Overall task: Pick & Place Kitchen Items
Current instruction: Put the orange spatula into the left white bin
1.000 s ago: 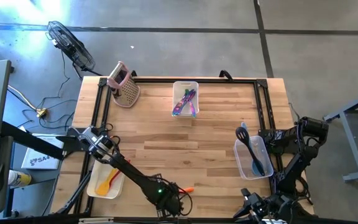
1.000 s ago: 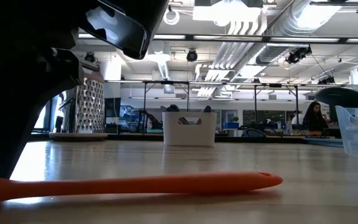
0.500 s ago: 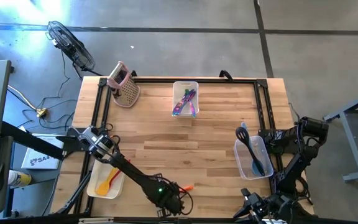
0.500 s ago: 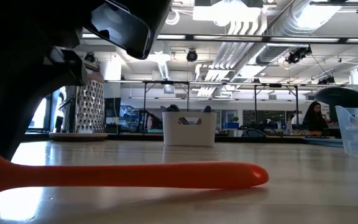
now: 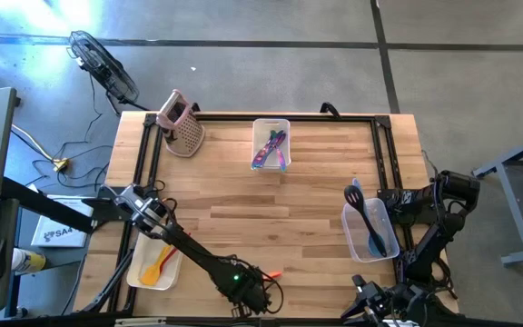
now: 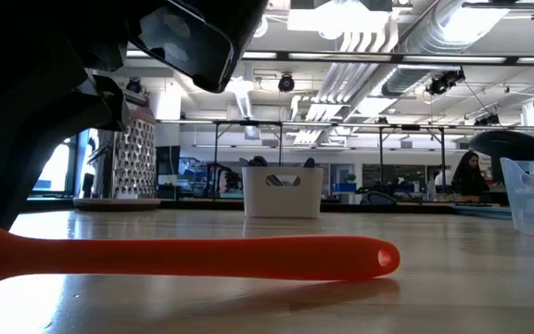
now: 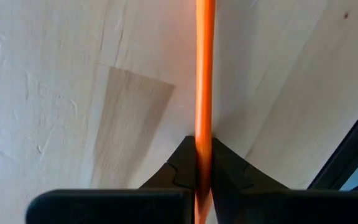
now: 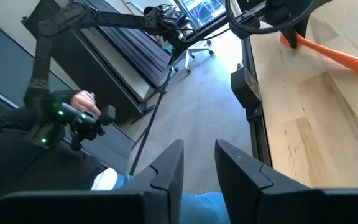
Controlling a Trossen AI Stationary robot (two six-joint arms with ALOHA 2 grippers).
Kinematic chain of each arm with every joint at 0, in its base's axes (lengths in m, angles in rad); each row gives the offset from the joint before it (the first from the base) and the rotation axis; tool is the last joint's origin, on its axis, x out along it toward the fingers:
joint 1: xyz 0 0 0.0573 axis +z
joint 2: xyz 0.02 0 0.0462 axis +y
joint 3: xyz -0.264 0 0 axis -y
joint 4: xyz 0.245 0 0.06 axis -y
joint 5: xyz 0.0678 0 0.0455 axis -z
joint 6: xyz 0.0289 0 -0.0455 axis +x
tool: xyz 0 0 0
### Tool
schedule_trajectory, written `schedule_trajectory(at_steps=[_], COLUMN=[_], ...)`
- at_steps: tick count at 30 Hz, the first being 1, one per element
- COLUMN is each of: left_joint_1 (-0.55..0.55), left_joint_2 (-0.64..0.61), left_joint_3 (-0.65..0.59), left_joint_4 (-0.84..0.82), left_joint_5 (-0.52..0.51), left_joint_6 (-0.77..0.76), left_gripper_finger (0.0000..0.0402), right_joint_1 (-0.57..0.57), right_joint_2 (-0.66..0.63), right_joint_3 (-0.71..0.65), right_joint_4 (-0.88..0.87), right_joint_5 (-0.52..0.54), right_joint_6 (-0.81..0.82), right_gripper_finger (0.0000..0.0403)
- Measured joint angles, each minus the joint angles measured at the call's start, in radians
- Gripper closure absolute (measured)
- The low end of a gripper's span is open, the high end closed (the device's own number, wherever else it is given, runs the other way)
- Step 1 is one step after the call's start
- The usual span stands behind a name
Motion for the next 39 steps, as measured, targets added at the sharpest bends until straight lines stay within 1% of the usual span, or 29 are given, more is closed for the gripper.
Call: schedule_trajectory(at_steps=[4,6,9,11,13,15,19,23,25,28,33,35,39], left_joint_1=[-0.006,-0.007,-0.008,-0.007,-0.008,-0.012,-0.014,-0.01,-0.014,-0.015,-0.064,-0.089,-0.136], left_joint_2=[0.009,0.014,0.022,0.021,0.015,0.008,-0.011,-0.088,-0.128,-0.193,-0.311,-0.362,-0.47], left_joint_3=[0.088,0.148,0.236,0.307,0.376,0.423,0.528,0.514,0.514,0.516,0.439,0.386,0.253], left_joint_4=[-0.103,-0.176,-0.347,-0.423,-0.547,-0.505,-0.515,-0.524,-0.506,-0.513,-0.503,-0.514,-0.513], left_joint_5=[0.012,-0.01,-0.089,-0.157,-0.229,-0.278,-0.353,-0.445,-0.504,-0.565,-0.715,-0.742,-0.803], left_joint_6=[0.004,0.013,0.006,-0.031,-0.076,-0.072,-0.082,-0.134,-0.138,-0.143,-0.193,-0.221,-0.335], left_gripper_finger=[0.0388,0.0388,0.0388,0.0388,0.0388,0.0388,0.0388,0.0388,0.0388,0.0388,0.0388,0.0388,0.0388], right_joint_1=[0.0,0.0,0.0,0.001,0.003,0.009,0.015,0.017,0.016,0.017,0.017,0.017,0.016], right_joint_2=[0.0,0.0,0.0,0.0,0.0,0.0,0.0,0.0,0.0,0.0,0.018,0.046,0.111], right_joint_3=[0.0,0.0,0.0,0.0,0.0,0.0,0.0,0.0,0.0,0.0,0.0,0.0,0.0], right_joint_4=[-0.005,-0.013,-0.021,-0.022,-0.023,-0.024,-0.042,-0.058,-0.056,-0.06,-0.034,-0.008,0.042], right_joint_5=[0.0,0.0,0.0,0.0,-0.001,0.001,0.001,0.008,0.011,0.012,0.013,0.012,0.003], right_joint_6=[-0.005,-0.005,-0.003,-0.002,-0.001,-0.001,0.0,0.002,0.004,0.02,0.029,0.035,0.086], right_gripper_finger=[0.0319,0.0319,0.0319,0.0319,0.0319,0.0319,0.0319,0.0319,0.0319,0.0319,0.0319,0.0319,0.0319])
